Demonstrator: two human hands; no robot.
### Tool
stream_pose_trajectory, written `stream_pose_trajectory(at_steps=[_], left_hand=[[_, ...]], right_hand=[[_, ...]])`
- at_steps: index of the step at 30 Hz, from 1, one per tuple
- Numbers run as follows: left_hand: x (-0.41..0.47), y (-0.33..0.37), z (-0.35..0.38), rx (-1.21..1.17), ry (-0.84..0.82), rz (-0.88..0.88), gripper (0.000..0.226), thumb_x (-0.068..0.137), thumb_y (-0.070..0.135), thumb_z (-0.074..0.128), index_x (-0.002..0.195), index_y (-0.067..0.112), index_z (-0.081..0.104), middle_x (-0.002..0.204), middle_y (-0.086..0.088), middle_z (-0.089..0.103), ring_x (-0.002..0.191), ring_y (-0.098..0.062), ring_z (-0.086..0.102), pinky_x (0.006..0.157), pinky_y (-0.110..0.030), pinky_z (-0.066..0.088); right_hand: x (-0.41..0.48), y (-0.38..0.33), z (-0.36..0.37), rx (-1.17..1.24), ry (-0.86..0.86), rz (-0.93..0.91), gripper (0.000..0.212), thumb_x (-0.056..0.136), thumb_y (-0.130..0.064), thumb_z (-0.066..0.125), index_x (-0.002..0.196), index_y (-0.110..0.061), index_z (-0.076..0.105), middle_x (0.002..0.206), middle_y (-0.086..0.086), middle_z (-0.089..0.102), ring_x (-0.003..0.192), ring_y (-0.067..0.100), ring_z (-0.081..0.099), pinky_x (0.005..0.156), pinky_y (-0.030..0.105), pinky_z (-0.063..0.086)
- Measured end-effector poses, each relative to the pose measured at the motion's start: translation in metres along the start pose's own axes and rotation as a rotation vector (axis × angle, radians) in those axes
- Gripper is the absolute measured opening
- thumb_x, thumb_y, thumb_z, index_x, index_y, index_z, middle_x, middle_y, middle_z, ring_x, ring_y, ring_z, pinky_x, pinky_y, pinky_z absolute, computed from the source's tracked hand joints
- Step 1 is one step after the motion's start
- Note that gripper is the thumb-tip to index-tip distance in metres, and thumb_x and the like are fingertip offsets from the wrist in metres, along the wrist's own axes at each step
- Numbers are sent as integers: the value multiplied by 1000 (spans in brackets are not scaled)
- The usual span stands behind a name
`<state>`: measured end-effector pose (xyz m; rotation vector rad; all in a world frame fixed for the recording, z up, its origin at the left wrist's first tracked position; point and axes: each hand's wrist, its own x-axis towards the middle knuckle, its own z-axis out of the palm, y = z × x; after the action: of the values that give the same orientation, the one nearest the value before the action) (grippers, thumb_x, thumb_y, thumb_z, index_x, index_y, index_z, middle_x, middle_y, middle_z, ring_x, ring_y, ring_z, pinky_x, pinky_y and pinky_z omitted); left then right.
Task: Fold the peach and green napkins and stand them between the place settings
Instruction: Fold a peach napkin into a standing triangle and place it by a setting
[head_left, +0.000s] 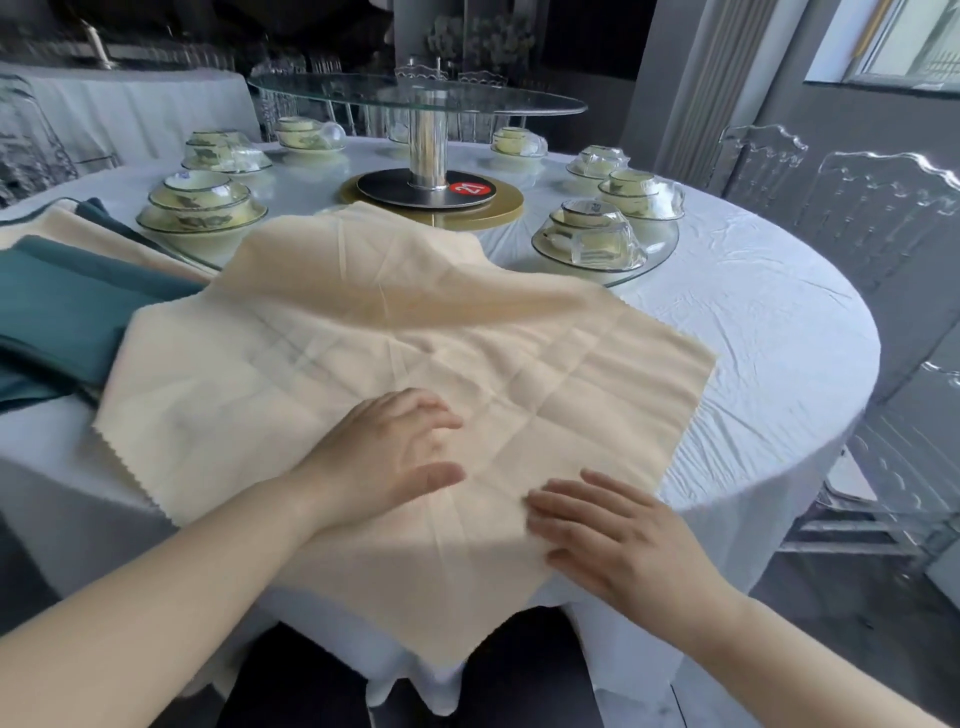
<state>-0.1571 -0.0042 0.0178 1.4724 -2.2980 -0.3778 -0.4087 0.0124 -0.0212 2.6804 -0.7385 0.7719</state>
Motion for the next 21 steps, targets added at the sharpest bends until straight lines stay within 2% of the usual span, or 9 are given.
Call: stream_pose_trajectory(at_steps=[2,4,6,8,10,12,16,19,21], left_hand=[[-26,2,-5,-61,-69,6,83,39,100,16,109,59,33,119,40,26,117,12,27,97,-10,18],[-53,0,-5,-15,-151,0,81,31,100,24,104,65,24,116,49,16,113,25,16,96,-1,12],[-73,-10,2,119,-51,73,70,45,87,39,110,60,32,118,44,24,113,22,20,92,6,4],[-83,-20,4,106,47,75,53,65,70,43,110,45,47,123,38,35,116,17,30,96,4,7],[-85,-27,3,14,150,50,54,73,73,39,110,35,51,123,49,32,116,28,25,96,4,13],[-83,-27,1,-94,247,14,55,68,76,42,109,41,53,111,56,37,108,32,31,92,6,20],[-74,-20,-6,-259,266,-114,20,53,72,49,73,71,54,90,53,50,99,17,50,87,-5,38],[-70,-11,-15,-268,282,-197,29,51,70,40,77,65,51,80,50,52,92,4,57,86,-24,47],[-73,-3,-22,-254,260,-219,36,49,72,35,80,61,50,80,40,59,83,-4,62,82,-29,49]], right_hand=[[7,-1,-3,24,43,7,37,96,-32,38,89,-17,70,100,-6,71,95,9,64,89,24,45],[9,-1,-5,90,45,41,40,95,-33,41,79,-14,72,93,-7,72,89,9,66,81,20,48],[9,-2,-4,168,56,92,42,95,-35,42,76,-13,72,89,-7,72,89,6,65,78,17,49],[9,-3,-5,267,98,174,46,94,-39,41,76,-11,73,85,-6,72,89,4,63,80,13,49],[12,-4,-8,361,140,261,49,93,-46,40,78,-12,73,86,-8,71,91,4,62,85,8,45],[17,-5,-12,397,177,316,45,92,-50,38,82,-20,70,88,-13,69,92,0,61,92,8,40],[26,-4,-16,450,207,461,33,82,-50,47,85,-27,70,82,-43,59,93,-18,53,95,3,31],[31,-5,-24,463,206,563,26,74,-49,42,81,-35,63,81,-46,56,91,-13,51,83,2,36],[32,-6,-33,482,196,575,23,71,-50,42,73,-39,61,80,-42,58,87,-16,51,75,1,36]])
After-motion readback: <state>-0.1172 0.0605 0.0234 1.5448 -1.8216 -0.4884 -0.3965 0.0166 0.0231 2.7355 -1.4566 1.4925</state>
